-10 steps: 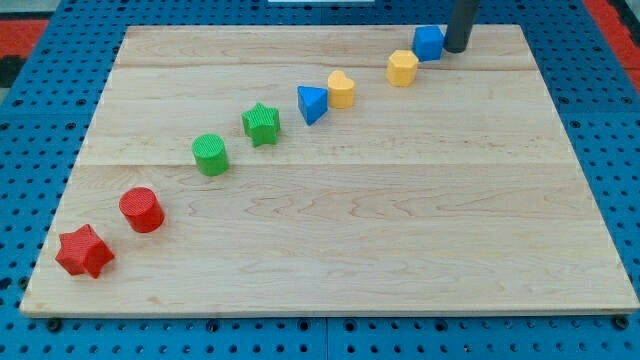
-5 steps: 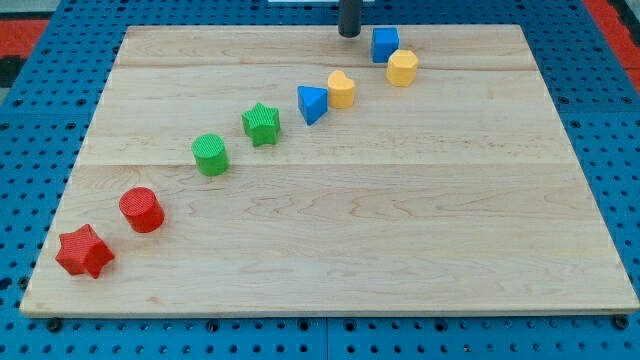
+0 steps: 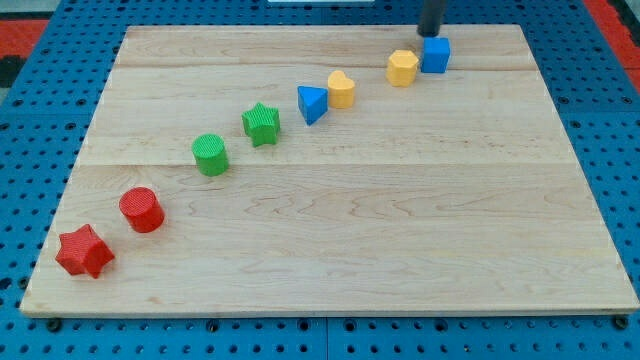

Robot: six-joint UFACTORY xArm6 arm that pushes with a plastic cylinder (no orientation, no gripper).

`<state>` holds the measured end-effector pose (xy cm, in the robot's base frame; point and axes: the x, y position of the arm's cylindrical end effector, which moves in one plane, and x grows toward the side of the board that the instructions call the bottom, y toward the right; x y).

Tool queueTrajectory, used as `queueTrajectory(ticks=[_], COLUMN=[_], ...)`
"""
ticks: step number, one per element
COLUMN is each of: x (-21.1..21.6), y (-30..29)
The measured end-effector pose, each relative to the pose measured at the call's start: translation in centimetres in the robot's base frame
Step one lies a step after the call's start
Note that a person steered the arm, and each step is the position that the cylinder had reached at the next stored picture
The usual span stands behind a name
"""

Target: Push the blue cube slightly towards down

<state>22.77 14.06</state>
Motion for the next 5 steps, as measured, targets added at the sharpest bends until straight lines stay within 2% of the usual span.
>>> queueTrajectory(ticks=[1,3,4,5], x=[4.0,4.0,5.3,12.3], y=[0.7,2.9,4.3,1.9])
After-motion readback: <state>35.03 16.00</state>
